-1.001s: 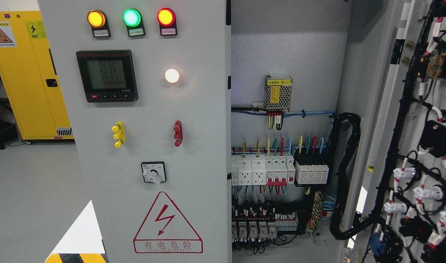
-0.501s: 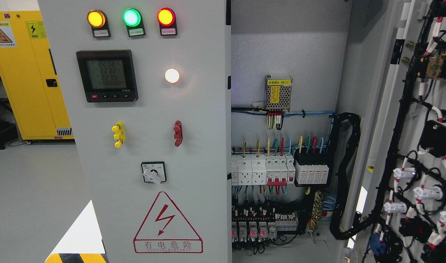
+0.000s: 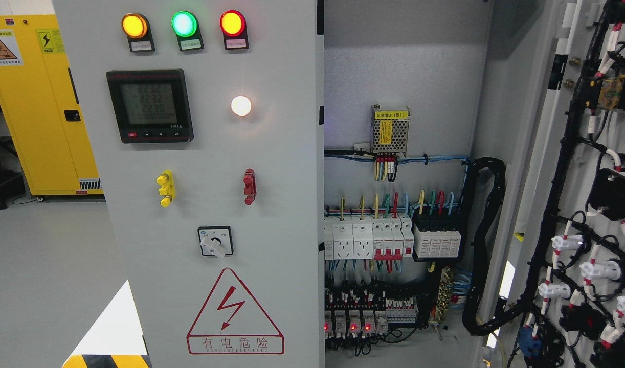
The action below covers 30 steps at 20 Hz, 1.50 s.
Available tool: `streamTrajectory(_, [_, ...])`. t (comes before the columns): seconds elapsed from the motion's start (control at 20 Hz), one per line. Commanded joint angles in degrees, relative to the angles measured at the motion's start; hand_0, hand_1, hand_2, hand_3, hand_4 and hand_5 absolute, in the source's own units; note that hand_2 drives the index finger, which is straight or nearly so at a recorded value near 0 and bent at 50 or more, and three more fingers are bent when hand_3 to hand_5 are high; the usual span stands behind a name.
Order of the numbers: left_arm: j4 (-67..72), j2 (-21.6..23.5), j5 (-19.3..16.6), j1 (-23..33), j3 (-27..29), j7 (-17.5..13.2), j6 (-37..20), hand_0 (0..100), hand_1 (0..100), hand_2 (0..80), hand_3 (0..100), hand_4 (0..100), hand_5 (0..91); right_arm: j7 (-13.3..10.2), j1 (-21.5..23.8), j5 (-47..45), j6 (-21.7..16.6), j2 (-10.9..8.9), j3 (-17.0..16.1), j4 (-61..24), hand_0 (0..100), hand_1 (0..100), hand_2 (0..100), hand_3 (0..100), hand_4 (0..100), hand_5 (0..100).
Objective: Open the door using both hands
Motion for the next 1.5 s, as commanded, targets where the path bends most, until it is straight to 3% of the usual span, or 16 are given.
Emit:
streamTrajectory(0.0, [0.54, -1.27, 0.00, -0.30, -0.03, 0.23, 0.02, 0, 0, 0.0, 0, 0, 0.0, -0.39, -10.99, 0.03, 3.93, 0.41, 1.81, -3.08, 22, 1, 0, 0, 0, 0])
streamTrajectory(0.25, [0.46, -1.27, 0.00, -0.83, 0.05, 0.15, 0.02, 0, 0, 0.0, 0, 0, 0.0, -0.48, -20.40, 0.12, 9.91, 2.87, 1.19, 1.31, 22, 1, 0, 0, 0, 0])
streamTrajectory(0.6, [0.54, -1.27, 0.00, -1.09, 0.05, 0.15, 0.02, 0, 0, 0.0, 0, 0, 0.0, -0.48, -29.45, 0.21, 12.64, 4.19, 1.19, 8.60, 22, 1, 0, 0, 0, 0])
streamTrajectory(0.95, [0.54, -1.27, 0.00, -1.09, 0.32, 0.06, 0.02, 0, 0, 0.0, 0, 0, 0.0, -0.39, -35.87, 0.21, 12.82, 4.81, 1.37, 17.30, 22, 1, 0, 0, 0, 0])
streamTrajectory(1.2, [0.54, -1.27, 0.09, -1.09, 0.32, 0.06, 0.02, 0, 0, 0.0, 0, 0, 0.0, -0.39, -37.98, 0.30, 12.91, 4.89, 2.16, 19.16, 22, 1, 0, 0, 0, 0])
streamTrajectory(1.45, [0.54, -1.18, 0.18, -1.09, 0.41, 0.06, 0.02, 0, 0, 0.0, 0, 0, 0.0, -0.22, -40.80, -0.32, 16.25, 4.89, 2.07, 20.39, 22, 1, 0, 0, 0, 0])
